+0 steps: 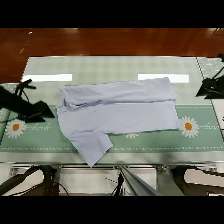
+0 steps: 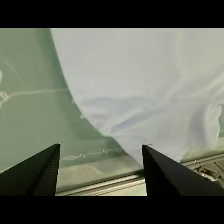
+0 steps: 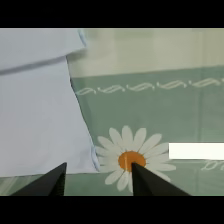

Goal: Fold the shirts.

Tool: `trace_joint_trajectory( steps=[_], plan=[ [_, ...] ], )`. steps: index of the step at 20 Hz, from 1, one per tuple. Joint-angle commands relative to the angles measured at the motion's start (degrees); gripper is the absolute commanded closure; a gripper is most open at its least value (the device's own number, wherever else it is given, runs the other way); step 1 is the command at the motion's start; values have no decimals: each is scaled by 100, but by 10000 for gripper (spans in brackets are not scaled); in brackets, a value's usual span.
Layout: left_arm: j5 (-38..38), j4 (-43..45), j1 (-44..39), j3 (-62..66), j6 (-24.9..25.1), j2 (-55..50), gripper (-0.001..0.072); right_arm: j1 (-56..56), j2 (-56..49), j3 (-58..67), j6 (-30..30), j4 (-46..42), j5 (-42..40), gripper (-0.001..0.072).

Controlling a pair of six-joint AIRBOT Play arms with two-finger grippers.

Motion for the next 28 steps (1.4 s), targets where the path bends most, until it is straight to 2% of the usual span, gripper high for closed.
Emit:
trace_joint_trajectory(
  steps=[1, 4, 8, 13, 15, 16, 17, 18, 19, 21, 23, 28],
  plan=[
    [-33, -247, 297, -1447, 448, 730, 91, -597, 385, -1040, -385, 981, -376, 212],
    [343, -809, 304, -2236, 601, 791, 91, -675, 391, -1390, -592, 1261, -588, 212],
    [1283, -1537, 186, -2889, 601, 789, 92, -671, 391, -1388, -638, 1294, -804, 213],
    [2026, -1709, -667, -3222, 522, 634, 92, -671, 391, -1388, -660, 1294, -892, 213],
    [2586, -1880, -994, -3257, 254, 470, 105, -671, 391, -1388, -658, 1298, -887, 213],
    [2909, -2065, -1143, -3254, 138, 391, 202, -671, 391, -1388, -656, 1300, -885, 213],
    [3158, -2275, -1268, -3254, 122, 330, 399, -671, 391, -1388, -656, 1311, -863, 213],
    [3351, -2468, -1394, -3254, 127, 289, 535, -671, 391, -1388, -654, 1333, -833, 213],
    [3423, -2507, -1486, -3254, 127, 278, 605, -673, 391, -1388, -654, 1346, -800, 213],
    [3331, -2450, -1545, -3254, 153, 278, 681, -680, 391, -1388, -654, 1244, -769, 213],
    [3139, -2433, -1539, -3254, 286, 278, 681, -713, 391, -1467, -573, 778, -715, 213],
    [3071, -2345, -1541, -3254, 302, 291, 681, -1305, 391, -2516, -634, 907, -538, 211]
  ],
)
